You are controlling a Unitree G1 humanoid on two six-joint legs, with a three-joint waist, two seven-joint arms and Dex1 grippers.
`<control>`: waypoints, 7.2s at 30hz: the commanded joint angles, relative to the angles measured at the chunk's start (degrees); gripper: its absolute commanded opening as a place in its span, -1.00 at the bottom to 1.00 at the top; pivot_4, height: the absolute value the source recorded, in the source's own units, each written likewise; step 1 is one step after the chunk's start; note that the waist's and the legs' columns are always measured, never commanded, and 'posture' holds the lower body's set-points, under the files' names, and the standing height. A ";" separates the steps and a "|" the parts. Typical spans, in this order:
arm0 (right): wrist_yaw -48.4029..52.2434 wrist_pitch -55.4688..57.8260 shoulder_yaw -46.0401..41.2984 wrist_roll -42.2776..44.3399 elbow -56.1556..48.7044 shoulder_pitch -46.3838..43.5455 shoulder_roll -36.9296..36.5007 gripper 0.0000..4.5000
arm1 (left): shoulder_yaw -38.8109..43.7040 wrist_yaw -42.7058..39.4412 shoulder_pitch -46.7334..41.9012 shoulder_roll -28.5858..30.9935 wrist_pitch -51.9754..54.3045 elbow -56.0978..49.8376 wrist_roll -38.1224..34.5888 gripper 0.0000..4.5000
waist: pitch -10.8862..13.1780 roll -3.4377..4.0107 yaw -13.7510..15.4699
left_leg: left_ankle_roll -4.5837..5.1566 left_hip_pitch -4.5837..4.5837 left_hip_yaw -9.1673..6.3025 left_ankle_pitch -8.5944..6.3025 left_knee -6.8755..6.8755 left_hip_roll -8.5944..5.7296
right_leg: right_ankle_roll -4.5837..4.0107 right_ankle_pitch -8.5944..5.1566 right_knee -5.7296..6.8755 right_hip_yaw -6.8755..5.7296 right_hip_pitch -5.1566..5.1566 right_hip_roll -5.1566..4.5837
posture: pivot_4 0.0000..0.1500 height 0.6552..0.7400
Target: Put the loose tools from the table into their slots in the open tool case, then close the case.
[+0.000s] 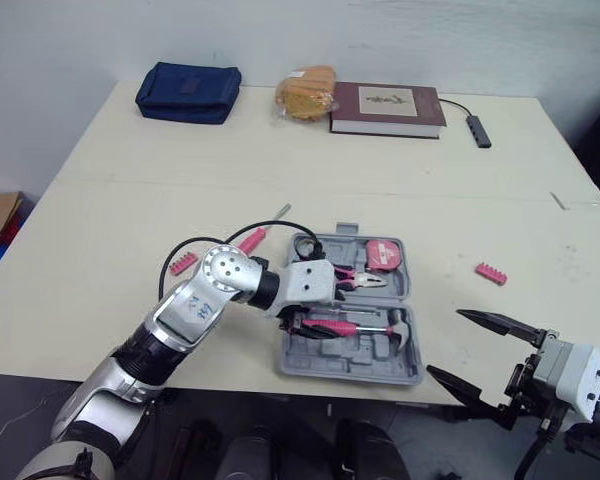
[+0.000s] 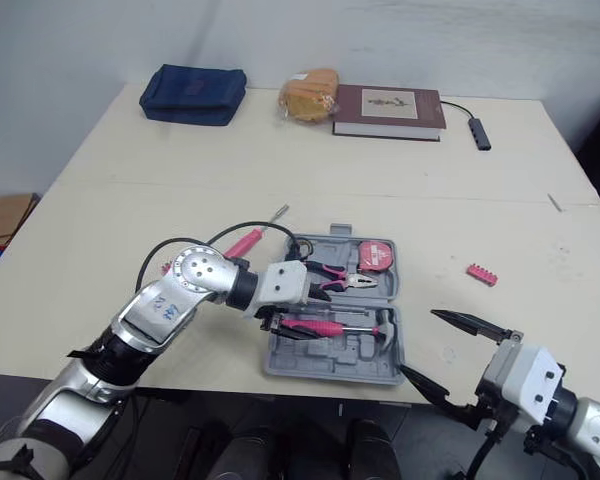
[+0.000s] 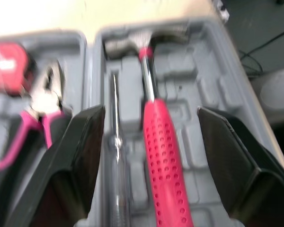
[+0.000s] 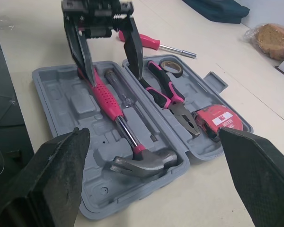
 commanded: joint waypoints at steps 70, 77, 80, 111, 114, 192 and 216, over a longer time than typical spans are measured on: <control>12.13 -20.91 -21.00 -0.66 25.18 3.43 -1.57 1.00 | 36.46 -2.16 12.35 12.60 -20.56 25.26 -13.39 0.60 | -0.38 0.54 -0.25 | -0.08 0.85 -0.14 -0.45 -0.22 0.29 | -0.12 -0.07 -0.81 -0.11 0.94 -0.14 | 1.00 1.00; 12.88 -29.38 -23.21 -2.66 41.82 1.36 -1.87 1.00 | 45.76 2.18 18.25 23.01 -33.66 44.69 -9.24 0.98 | -0.09 0.49 -0.13 | -0.23 0.73 -0.17 -0.61 -0.39 0.37 | -0.25 -0.14 -0.87 -0.15 0.71 -0.18 | 1.00 1.00; 11.54 -32.47 -24.42 -3.55 50.23 0.01 -2.70 1.00 | 49.95 3.52 22.22 26.80 -36.16 51.38 -9.22 0.98 | 0.02 0.68 -0.42 | -0.18 0.75 -0.08 -0.74 -0.43 0.34 | -0.25 -0.14 -0.96 -0.13 0.72 -0.24 | 1.00 1.00; 3.09 -18.12 -2.24 4.80 21.89 -6.75 0.16 1.00 | 40.53 5.54 21.93 19.65 -14.45 29.94 -11.85 0.98 | 0.16 0.77 -0.47 | -0.51 0.76 0.45 -0.28 -1.20 0.38 | -0.38 -0.16 -0.37 -0.12 0.08 -0.07 | 1.00 1.00; 0.62 -14.16 2.49 4.35 14.84 -9.89 0.23 1.00 | 37.05 9.18 18.42 17.64 -14.90 35.12 -7.50 0.98 | 0.18 0.65 -0.28 | -0.45 0.74 0.60 -0.26 -1.09 0.34 | -0.33 -0.13 -0.25 -0.26 0.01 -0.05 | 1.00 1.00; 1.71 -2.79 -0.04 1.83 -2.46 3.83 1.33 1.00 | -5.03 7.83 8.35 13.72 18.19 -17.77 4.52 -0.69 | 0.26 0.20 -0.01 | -0.15 0.06 0.20 -0.19 -0.15 0.21 | -0.19 -0.05 -0.12 -0.13 -0.08 0.03 | 1.00 1.00; 0.31 -0.09 1.81 2.39 -3.71 1.34 0.33 1.00 | 3.79 7.57 12.37 9.95 9.94 -21.01 0.41 0.74 | 0.25 0.21 -0.06 | -0.09 0.07 0.13 -0.16 -0.07 0.16 | -0.18 -0.05 -0.04 -0.16 -0.02 -0.06 | 1.00 1.00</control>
